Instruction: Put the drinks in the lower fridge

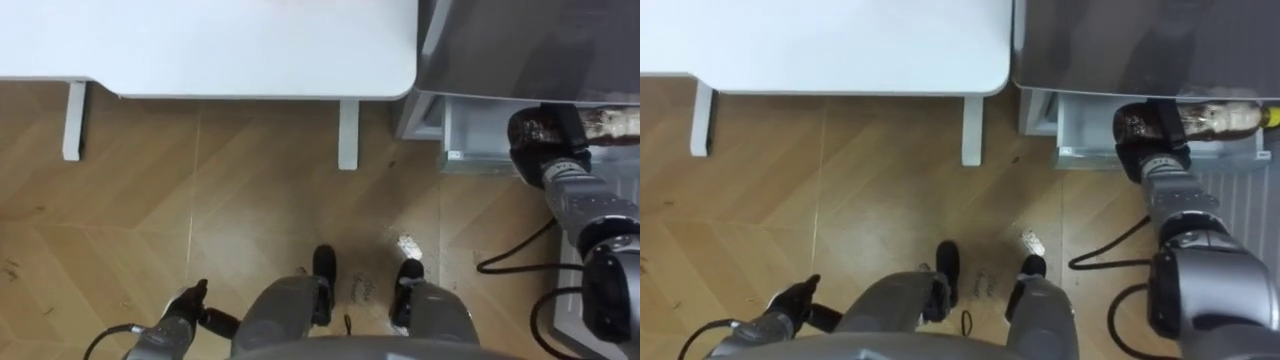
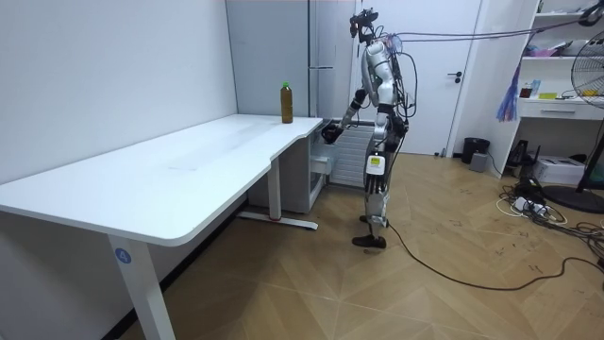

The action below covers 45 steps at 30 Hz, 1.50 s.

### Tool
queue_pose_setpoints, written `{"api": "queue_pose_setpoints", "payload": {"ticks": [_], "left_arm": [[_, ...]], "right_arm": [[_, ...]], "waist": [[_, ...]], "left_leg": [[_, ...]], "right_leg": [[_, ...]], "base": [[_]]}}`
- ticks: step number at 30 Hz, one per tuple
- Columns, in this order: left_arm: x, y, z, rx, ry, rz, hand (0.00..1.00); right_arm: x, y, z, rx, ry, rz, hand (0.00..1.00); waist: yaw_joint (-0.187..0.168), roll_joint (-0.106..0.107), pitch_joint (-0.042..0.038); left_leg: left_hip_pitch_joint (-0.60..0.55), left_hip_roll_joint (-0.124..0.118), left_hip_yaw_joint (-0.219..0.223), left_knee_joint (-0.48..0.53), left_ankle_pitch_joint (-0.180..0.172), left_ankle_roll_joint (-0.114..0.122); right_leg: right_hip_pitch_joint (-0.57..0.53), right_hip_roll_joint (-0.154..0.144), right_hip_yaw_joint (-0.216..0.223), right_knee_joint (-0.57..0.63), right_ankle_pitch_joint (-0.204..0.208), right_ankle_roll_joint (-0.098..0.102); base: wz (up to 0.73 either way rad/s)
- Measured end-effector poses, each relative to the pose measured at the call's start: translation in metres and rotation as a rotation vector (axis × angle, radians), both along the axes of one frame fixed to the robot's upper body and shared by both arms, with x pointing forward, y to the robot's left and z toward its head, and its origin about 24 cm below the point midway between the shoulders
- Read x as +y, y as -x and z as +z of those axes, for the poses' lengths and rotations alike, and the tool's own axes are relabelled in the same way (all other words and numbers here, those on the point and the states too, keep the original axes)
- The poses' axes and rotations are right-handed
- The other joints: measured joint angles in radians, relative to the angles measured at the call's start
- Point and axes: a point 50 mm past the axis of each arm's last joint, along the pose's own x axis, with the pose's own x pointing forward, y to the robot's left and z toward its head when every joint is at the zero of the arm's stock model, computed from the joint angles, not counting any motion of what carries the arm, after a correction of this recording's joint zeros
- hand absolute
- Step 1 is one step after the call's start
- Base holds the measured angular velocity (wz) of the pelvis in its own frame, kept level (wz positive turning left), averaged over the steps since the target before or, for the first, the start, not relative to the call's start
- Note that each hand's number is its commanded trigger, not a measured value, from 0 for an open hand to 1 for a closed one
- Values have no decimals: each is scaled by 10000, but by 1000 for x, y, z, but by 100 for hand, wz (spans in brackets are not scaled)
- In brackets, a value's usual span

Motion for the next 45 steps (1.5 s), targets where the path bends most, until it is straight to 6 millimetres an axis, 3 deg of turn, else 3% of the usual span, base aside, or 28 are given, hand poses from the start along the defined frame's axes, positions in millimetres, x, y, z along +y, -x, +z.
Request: {"api": "queue_pose_setpoints", "payload": {"ticks": [6,25,30,45], "left_arm": [[2,-2,1,-123,19,-24,0],[6,2,0,75,140,82,0],[6,2,0,110,68,-87,0],[6,3,0,193,23,-285,0]], "right_arm": [[-1,-5,5,-13,11,-59,0],[-6,-2,3,426,522,167,0],[-8,-2,5,457,706,266,0],[-9,-2,6,437,729,220,0]], "waist": [[3,-16,6],[-6,-206,12],[-8,-363,45],[103,-353,39]], "left_leg": [[-162,-14,177,28,122,57],[-275,2,177,186,164,61],[-281,11,169,243,163,62],[-454,158,209,364,172,45]], "right_leg": [[-245,-111,-9,250,-73,-28],[-229,-139,-185,335,-134,-44],[-191,-134,-215,335,-128,-52],[-205,15,-281,214,-37,-135]], "base": [[2],[3],[1],[1]]}}
